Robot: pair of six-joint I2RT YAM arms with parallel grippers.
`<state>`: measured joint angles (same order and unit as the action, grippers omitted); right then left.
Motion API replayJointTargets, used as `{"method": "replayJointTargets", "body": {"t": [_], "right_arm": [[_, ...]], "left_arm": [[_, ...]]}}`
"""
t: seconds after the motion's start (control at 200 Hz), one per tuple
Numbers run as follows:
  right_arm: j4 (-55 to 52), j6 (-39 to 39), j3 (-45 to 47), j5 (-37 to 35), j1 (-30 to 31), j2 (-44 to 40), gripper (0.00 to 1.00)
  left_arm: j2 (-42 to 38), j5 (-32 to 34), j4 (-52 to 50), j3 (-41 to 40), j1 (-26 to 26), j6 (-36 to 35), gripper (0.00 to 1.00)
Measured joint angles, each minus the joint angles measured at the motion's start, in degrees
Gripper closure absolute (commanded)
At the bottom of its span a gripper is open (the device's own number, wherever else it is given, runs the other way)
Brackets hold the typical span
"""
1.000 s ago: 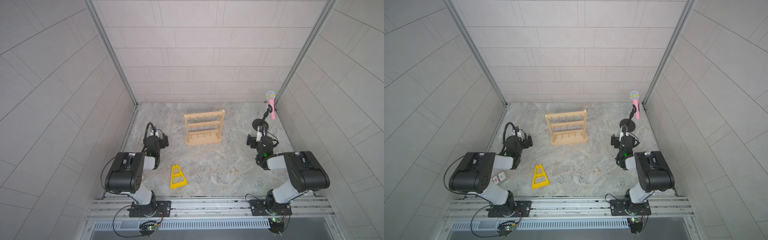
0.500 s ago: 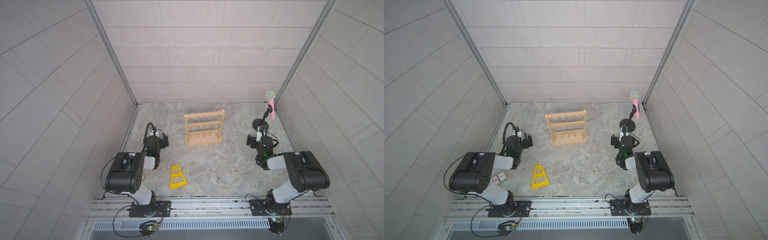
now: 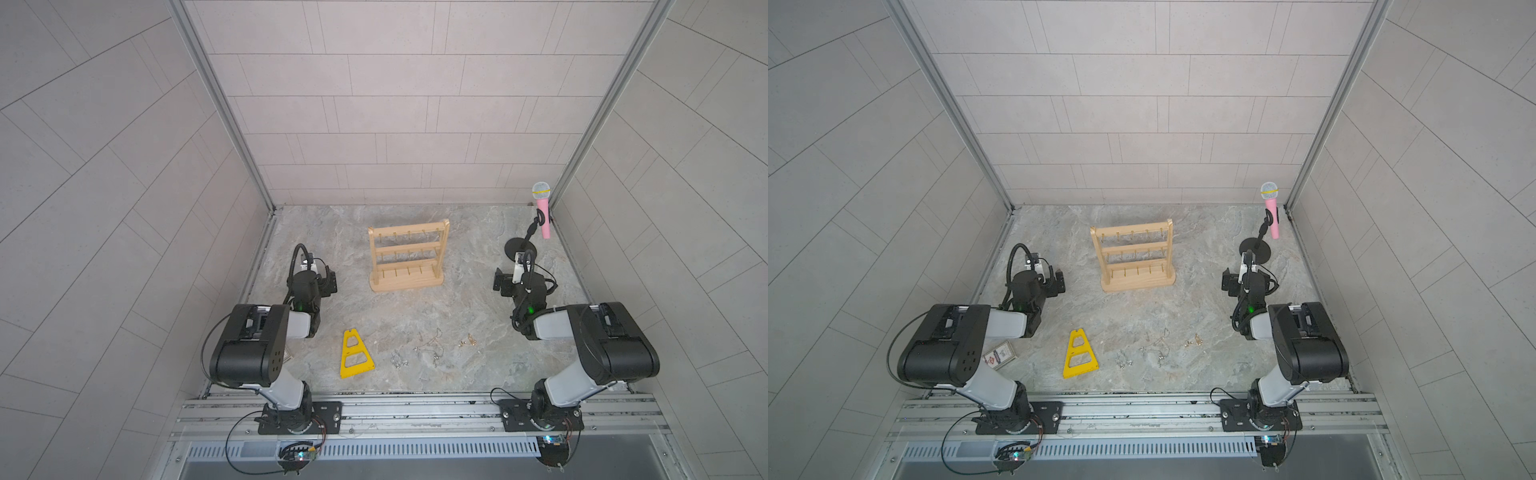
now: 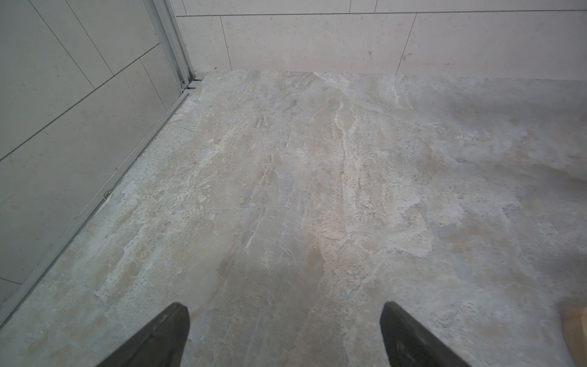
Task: Hang the necklace on the jewelry display stand
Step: Pick up the necklace from the center of the board.
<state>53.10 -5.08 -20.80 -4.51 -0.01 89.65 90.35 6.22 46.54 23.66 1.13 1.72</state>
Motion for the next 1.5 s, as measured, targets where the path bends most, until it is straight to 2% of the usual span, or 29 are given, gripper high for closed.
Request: {"method": "replayJointTargets", "body": {"t": [0.12,0.17,0.32,0.415,0.545,0.685,0.826,0.956,1.086,1.276,1.496], "right_arm": [[-1.14,0.11,-0.35,1.07,-0.07,-0.22,0.01],[-5.40,0.20,-1.53,1.60,-0.04,-1.68,0.01],[-19.76,-0.92,-8.41,2.84,0.07,-11.72,0.01],[-28.33,-3.37,-12.70,3.50,1.49,-18.73,0.01],[-42.07,-5.86,-18.67,3.21,6.14,-23.06,0.04],[-55.04,-9.25,-19.80,2.32,9.49,-26.47,0.10],[-64.11,-12.72,-19.80,1.75,11.23,-27.50,0.15],[-69.11,-14.36,-19.78,1.70,15.02,-27.36,0.16],[-71.80,-15.50,-19.76,2.10,17.00,-27.36,0.17],[-73.59,-16.55,-19.63,2.12,17.77,-27.43,0.17],[-74.53,-16.96,-19.63,2.10,18.29,-27.85,0.17]], "left_arm": [[-1.40,0.96,-2.67,1.51,-0.02,0.37,0.05],[-2.16,1.77,-6.29,3.28,0.04,0.59,0.09],[-5.95,6.01,-21.62,13.55,3.19,0.72,0.10],[-10.82,10.08,-32.76,19.89,8.55,4.15,0.11],[-17.35,12.94,-51.93,26.62,15.06,13.51,0.16],[-23.67,12.13,-68.15,25.49,23.69,23.23,0.20],[-26.18,9.84,-78.29,22.62,38.86,31.08,0.31],[-22.60,8.17,-82.62,22.27,50.95,35.12,0.44],[-16.68,5.49,-83.67,22.21,57.20,36.92,0.48],[-9.11,-0.39,-81.85,22.14,58.69,37.11,0.52],[-5.44,-3.80,-79.45,21.44,59.08,36.65,0.55]]}}
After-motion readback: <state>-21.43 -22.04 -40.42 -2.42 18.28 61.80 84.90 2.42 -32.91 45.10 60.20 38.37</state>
